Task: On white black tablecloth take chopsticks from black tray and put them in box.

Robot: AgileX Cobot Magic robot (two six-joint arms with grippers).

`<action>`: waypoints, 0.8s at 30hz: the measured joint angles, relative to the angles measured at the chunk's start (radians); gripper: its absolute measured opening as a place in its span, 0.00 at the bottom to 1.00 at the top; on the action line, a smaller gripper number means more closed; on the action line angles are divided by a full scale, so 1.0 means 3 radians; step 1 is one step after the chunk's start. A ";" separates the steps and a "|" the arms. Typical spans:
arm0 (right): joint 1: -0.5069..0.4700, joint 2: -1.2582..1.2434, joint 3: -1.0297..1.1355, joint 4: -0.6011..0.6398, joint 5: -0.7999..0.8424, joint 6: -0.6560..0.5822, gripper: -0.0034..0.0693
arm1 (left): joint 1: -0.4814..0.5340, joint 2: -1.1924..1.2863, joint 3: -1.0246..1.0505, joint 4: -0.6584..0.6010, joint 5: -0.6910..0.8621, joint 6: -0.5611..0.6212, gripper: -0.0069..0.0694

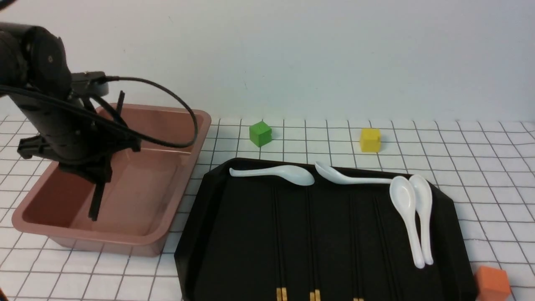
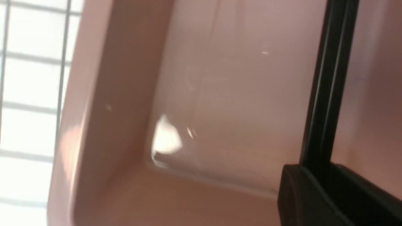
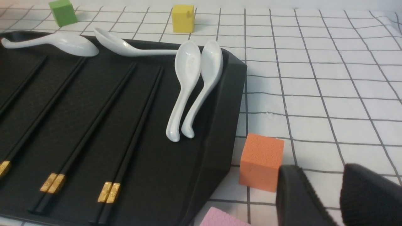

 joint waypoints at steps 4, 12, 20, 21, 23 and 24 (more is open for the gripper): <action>0.0000 0.0000 0.0000 0.0000 0.0000 0.0000 0.38 | 0.0000 0.0330 0.0000 0.0069 -0.0282 0.0041 0.28; 0.0000 0.0000 0.0000 0.0000 0.0000 0.0000 0.38 | 0.0000 0.0482 -0.0089 0.0116 -0.0134 0.0044 0.37; 0.0000 0.0000 0.0000 0.0000 0.0000 0.0000 0.38 | 0.0000 -0.0186 -0.0430 0.0016 0.0325 0.0022 0.07; 0.0000 0.0000 0.0000 0.0000 0.0000 0.0000 0.38 | 0.0000 -0.0334 -0.0404 -0.0031 0.0347 0.0055 0.07; 0.0000 0.0000 0.0000 0.0000 0.0000 0.0000 0.38 | 0.0000 -0.0641 -0.0295 -0.0129 0.0374 0.0132 0.07; 0.0000 0.0000 0.0000 0.0000 0.0000 0.0000 0.38 | 0.0000 -0.0801 -0.0203 -0.0189 0.0374 0.0167 0.07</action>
